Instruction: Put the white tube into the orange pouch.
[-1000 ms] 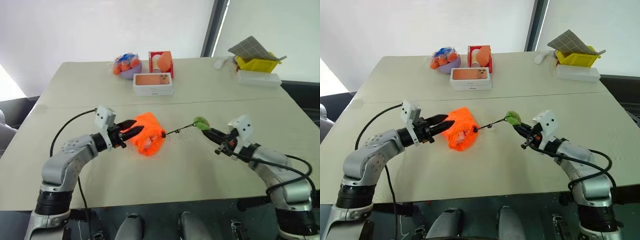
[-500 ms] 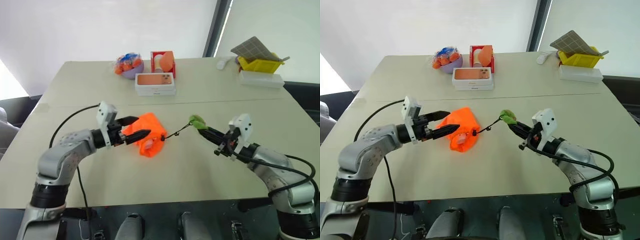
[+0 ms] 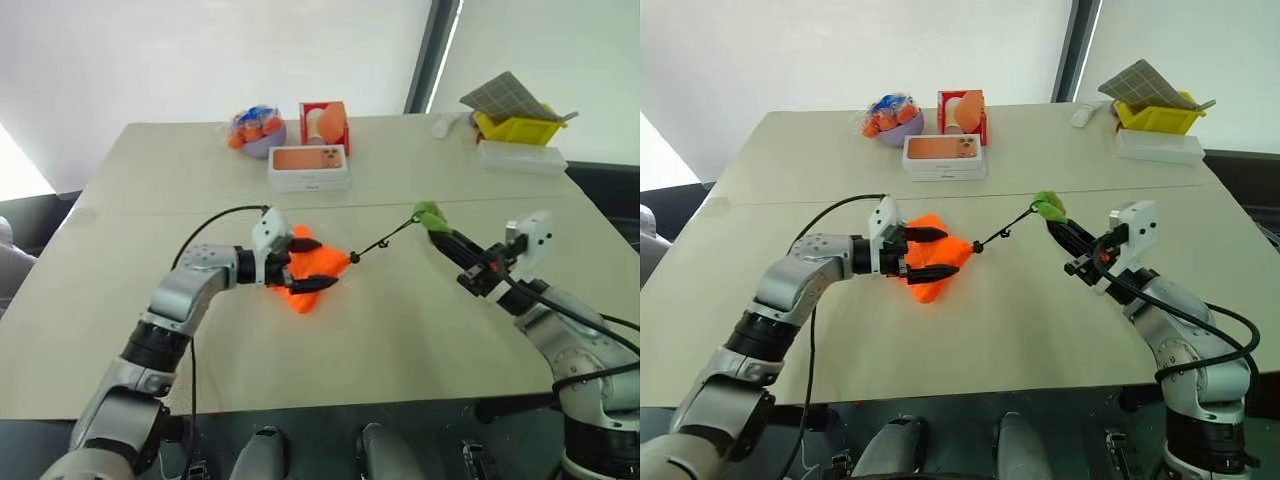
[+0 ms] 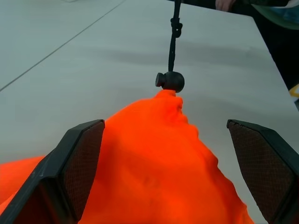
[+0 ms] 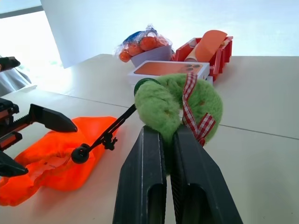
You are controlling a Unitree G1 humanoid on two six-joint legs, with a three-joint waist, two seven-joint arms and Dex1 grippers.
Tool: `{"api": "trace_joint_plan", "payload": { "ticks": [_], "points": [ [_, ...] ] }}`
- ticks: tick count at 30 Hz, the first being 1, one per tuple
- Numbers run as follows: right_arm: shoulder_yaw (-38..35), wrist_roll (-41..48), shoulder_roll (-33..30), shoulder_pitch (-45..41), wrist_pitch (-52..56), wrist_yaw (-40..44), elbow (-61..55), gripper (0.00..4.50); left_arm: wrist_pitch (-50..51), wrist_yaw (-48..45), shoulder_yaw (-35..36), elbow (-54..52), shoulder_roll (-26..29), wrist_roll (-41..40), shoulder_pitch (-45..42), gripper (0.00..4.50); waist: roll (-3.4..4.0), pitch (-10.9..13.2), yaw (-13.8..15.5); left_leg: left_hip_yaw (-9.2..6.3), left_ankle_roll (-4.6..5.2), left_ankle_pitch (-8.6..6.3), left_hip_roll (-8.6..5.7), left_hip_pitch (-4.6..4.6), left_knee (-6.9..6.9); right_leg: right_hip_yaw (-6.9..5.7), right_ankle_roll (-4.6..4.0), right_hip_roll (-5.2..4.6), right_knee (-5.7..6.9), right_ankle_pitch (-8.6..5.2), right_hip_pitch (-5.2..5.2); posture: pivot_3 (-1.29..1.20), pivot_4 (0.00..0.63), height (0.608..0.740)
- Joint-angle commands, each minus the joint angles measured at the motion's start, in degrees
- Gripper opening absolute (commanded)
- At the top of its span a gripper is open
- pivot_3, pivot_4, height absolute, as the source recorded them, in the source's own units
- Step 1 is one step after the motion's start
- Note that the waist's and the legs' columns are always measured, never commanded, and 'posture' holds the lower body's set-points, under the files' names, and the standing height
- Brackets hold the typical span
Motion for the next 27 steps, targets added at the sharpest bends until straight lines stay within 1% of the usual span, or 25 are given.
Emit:
{"api": "trace_joint_plan", "payload": {
  "ticks": [1, 4, 8, 15, 20, 27],
  "points": [
    [-1.1, 1.6, 0.0, 0.2, -1.5, -0.3, -2.3, 0.00, -1.9, -1.6, 0.1, 0.9, -1.0, 0.8, -2.2, 4.48, 0.00, 0.0, 0.0, 0.00, 0.00, 0.00, 0.00, 0.00, 0.00, 0.00, 0.00, 0.00, 0.00, 0.00, 0.00, 0.00, 0.150, 0.740],
    [-1.0, 1.8, -0.1, 0.2, -1.7, -0.4, -2.1, 0.00, -2.3, -1.9, 0.2, 1.8, -1.7, 1.5, -2.8, 4.48, 0.00, 0.0, -0.1, 0.00, 0.00, 0.00, 0.00, 0.01, 0.00, 0.00, 0.01, 0.00, 0.01, 0.00, 0.01, 0.00, 0.150, 0.740],
    [-0.6, 2.1, -0.3, 0.1, -2.1, -0.1, -1.9, 0.00, -3.9, -1.4, -1.2, 2.9, -4.1, 4.0, -4.3, 4.48, 0.01, 0.0, 0.0, -0.01, 0.00, 0.00, 0.00, 0.02, 0.00, 0.00, 0.02, 0.01, 0.03, 0.00, 0.00, 0.00, 0.150, 0.740],
    [-0.1, 2.2, -0.4, -0.2, -2.4, 0.4, -1.5, 0.00, -7.1, 3.7, -3.6, 1.5, -6.5, 11.1, -5.0, 4.48, 0.01, 0.0, -0.1, -0.01, 0.00, 0.00, 0.00, 0.02, 0.01, 0.00, 0.05, 0.01, 0.02, 0.00, 0.03, 0.00, 0.150, 0.740],
    [0.2, 2.2, -0.5, -0.5, -2.5, 0.8, -1.0, 0.00, -6.3, 5.7, -5.4, -0.4, -6.4, 14.4, -4.3, 4.48, 0.01, 0.0, 0.0, -0.01, 0.01, 0.00, 0.00, 0.03, 0.01, 0.00, 0.06, 0.02, 0.06, 0.00, 0.03, 0.00, 0.150, 0.740],
    [1.1, 1.7, -0.3, -0.6, -2.8, 1.3, -0.5, 0.00, -3.5, 8.1, -5.7, -3.0, -8.2, 14.9, -2.8, 4.48, 0.01, 0.0, 0.0, -0.01, 0.01, 0.00, 0.00, 0.04, 0.01, 0.00, 0.07, 0.02, 0.05, 0.00, 0.04, 0.00, 0.150, 0.740]
  ]
}}
